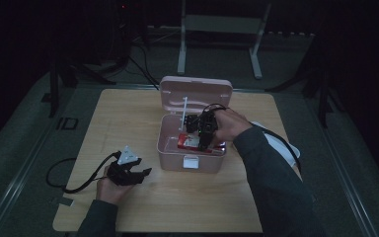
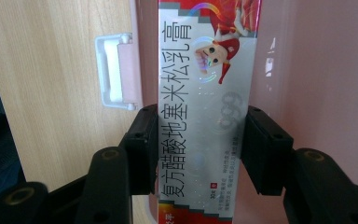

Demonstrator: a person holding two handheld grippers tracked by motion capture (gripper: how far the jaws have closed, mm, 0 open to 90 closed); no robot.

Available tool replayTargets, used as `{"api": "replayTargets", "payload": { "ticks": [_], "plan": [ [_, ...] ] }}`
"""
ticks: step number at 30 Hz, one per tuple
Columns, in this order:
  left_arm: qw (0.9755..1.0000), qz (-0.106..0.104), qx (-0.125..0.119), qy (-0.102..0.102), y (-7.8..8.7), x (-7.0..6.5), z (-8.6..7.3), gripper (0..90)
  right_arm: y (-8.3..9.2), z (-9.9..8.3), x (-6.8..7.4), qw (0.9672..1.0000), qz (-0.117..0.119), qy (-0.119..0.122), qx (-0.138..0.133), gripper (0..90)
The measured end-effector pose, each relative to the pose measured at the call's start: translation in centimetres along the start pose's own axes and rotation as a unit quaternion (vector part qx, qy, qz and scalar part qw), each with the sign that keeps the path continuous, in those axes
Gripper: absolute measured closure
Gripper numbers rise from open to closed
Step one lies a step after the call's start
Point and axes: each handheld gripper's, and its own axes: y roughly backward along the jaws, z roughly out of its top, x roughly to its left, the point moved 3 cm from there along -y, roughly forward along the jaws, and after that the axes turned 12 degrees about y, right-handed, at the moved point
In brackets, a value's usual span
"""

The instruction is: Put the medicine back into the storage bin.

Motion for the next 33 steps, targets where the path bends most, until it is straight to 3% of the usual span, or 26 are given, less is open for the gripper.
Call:
{"api": "replayTargets", "payload": {
  "ticks": [14, 33],
  "plan": [
    [1.0, 0.002, 0.002, -0.001, -0.03, 0.01, -0.03, 43.3, -0.52, 0.3, 0.24, 0.9996, 0.019, 0.022, 0.004, 51.2],
    [1.0, 0.003, -0.001, 0.001, 0.06, 0.05, -0.01, 43.2, -0.91, 0.58, 0.38, 0.9993, 0.024, 0.03, 0.002, 50.9]
  ]
}}
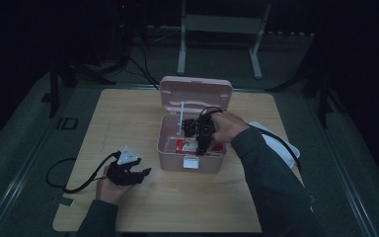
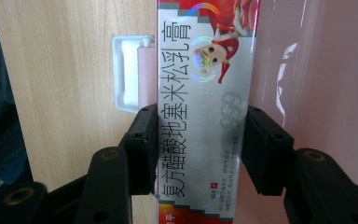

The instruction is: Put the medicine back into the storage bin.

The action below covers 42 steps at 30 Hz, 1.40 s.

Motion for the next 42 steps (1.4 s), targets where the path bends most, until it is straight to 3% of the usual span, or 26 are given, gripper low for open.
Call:
{"api": "replayTargets", "payload": {
  "ticks": [8, 12, 24, 42],
  "plan": [
    [1.0, 0.0, 0.0, 0.0, 0.0, 0.0, 0.0, 43.2, -0.1, 0.0, -0.1, 0.9999, 0.007, -0.013, 0.002, 49.9],
    [1.0, 0.001, 0.0, -0.001, 0.1, 0.0, 0.0, 43.2, 0.2, 0.1, -0.3, 0.9994, 0.016, -0.028, -0.014, 44.9],
    [1.0, 0.0, -0.001, 0.001, 0.1, 0.0, 0.0, 43.2, 1.4, -0.8, 0.0, 0.9992, -0.003, -0.034, -0.019, 45.9],
    [1.0, 0.0, 0.001, -0.001, 0.0, 0.0, 0.0, 43.1, 2.9, -5.2, 0.4, 0.9949, -0.039, -0.083, -0.041, 51.5]
  ]
}}
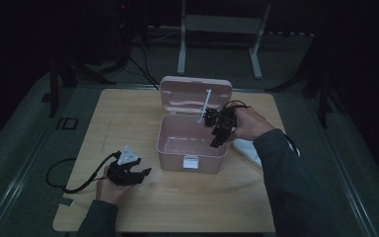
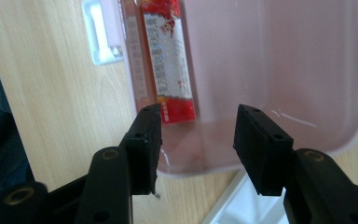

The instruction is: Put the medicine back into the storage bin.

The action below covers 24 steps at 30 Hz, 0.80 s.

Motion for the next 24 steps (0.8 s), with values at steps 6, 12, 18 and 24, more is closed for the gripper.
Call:
{"api": "replayTargets", "payload": {
  "ticks": [6, 12, 18, 24],
  "plan": [
    [1.0, 0.001, -0.002, 0.0, 0.0, 0.0, 0.0, 43.2, 0.5, -0.9, -0.1, 0.9999, -0.009, -0.012, -0.006, 52.0],
    [1.0, 0.001, -0.001, 0.0, 0.0, 0.0, 0.0, 43.2, 1.0, -2.9, -0.5, 0.9988, -0.026, -0.038, -0.017, 52.5],
    [1.0, 0.001, 0.0, -0.001, -0.1, 0.0, 0.0, 43.2, 0.9, -5.0, -1.2, 0.9971, -0.038, -0.064, -0.018, 52.5],
    [1.0, 0.001, 0.0, -0.001, -0.1, 0.0, 0.0, 43.2, 0.7, -7.2, -1.7, 0.9939, -0.048, -0.095, -0.028, 52.6]
  ]
}}
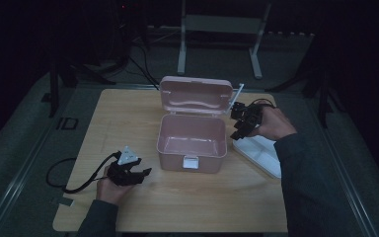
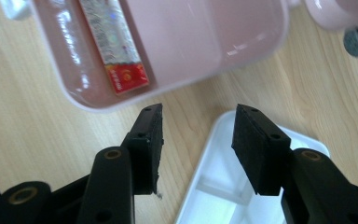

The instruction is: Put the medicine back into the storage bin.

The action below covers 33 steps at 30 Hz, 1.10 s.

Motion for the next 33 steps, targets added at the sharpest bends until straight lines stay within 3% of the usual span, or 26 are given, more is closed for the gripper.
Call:
{"api": "replayTargets", "payload": {
  "ticks": [12, 22, 33],
  "plan": [
    [1.0, 0.0, 0.002, -0.001, 0.0, 0.0, 0.0, 43.2, -0.8, -3.3, -1.1, 0.9993, -0.006, -0.037, 0.0, 54.2],
    [1.0, 0.001, 0.002, -0.001, 0.0, 0.0, 0.0, 43.2, -2.9, -7.2, -2.3, 0.9968, -0.003, -0.08, 0.008, 58.8],
    [1.0, 0.001, 0.002, -0.001, 0.0, 0.0, 0.0, 43.2, -5.5, -10.5, -3.0, 0.9936, -0.007, -0.108, 0.034, 62.6]
  ]
}}
